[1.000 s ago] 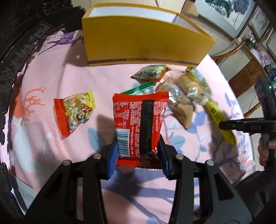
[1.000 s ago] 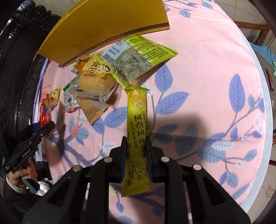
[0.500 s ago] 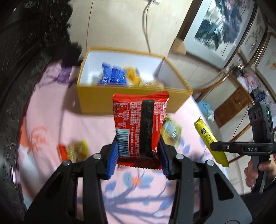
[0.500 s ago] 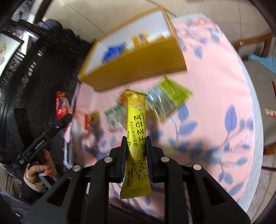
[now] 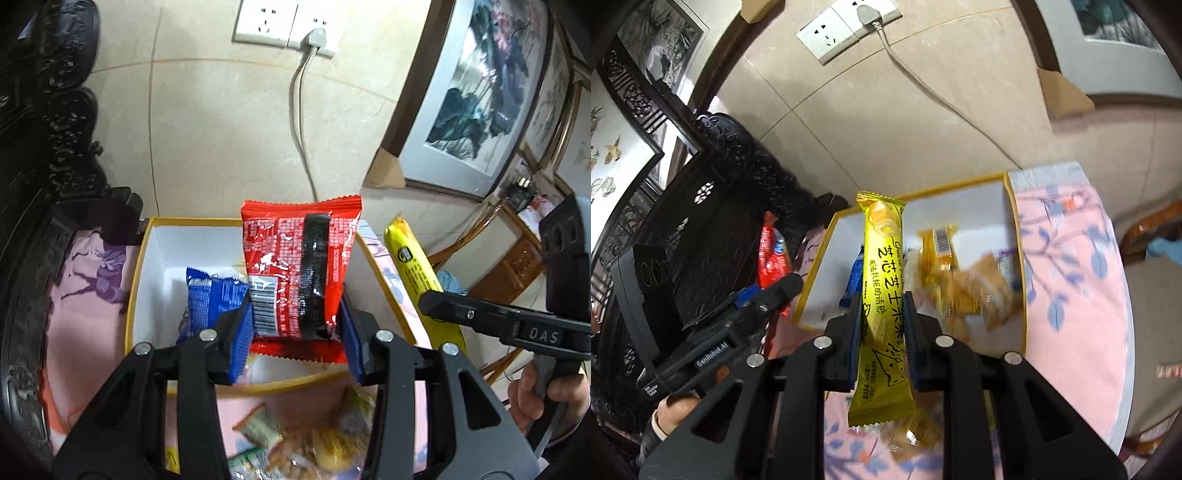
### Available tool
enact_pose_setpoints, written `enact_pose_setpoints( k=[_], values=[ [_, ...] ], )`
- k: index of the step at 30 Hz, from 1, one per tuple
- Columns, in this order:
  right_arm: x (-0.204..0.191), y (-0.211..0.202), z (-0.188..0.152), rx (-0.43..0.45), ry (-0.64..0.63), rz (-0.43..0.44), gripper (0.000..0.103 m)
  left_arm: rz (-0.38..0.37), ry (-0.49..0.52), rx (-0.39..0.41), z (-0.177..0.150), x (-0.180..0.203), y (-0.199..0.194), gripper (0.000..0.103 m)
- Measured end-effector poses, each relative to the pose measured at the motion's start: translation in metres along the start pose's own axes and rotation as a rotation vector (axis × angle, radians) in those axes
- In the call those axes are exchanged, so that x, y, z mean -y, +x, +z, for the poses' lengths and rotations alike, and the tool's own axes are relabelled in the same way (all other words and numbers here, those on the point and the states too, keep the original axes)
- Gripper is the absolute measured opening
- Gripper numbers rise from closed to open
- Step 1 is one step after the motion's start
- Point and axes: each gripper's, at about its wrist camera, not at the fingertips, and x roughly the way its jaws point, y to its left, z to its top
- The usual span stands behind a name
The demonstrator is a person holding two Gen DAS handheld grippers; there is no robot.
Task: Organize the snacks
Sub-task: 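Carry the yellow stick and red pack into the yellow box and release, then move both open tools back toward the remaining snacks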
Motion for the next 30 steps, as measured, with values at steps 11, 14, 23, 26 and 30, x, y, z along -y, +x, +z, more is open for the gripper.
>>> enact_pose_setpoints(
  k=[11, 14, 23, 26, 30],
  values=[
    [0.018, 0.045, 0.031, -0.014, -0.027, -0.095, 0.066, 0.184, -0.016, -0.054, 0.021, -0.014, 0.061, 0.094],
    [0.020, 0.035, 0.025, 0.022, -0.019, -0.075, 0.066, 0.197, 0.017, -0.040, 0.017, -0.010, 0.056, 0.094],
    [0.024, 0.013, -0.016, -0.021, 0.047, -0.051, 0.066, 0.200, 0.028, -0.060, -0.003, -0.001, 0.034, 0.094],
    [0.026, 0.000, -0.038, -0.036, 0.065, -0.055, 0.066, 0.201, 0.034, -0.062, -0.013, 0.005, 0.023, 0.094],
    [0.034, -0.012, -0.074, -0.082, 0.090, -0.072, 0.066, 0.176, 0.027, -0.073, -0.029, 0.011, 0.009, 0.094]
  ],
)
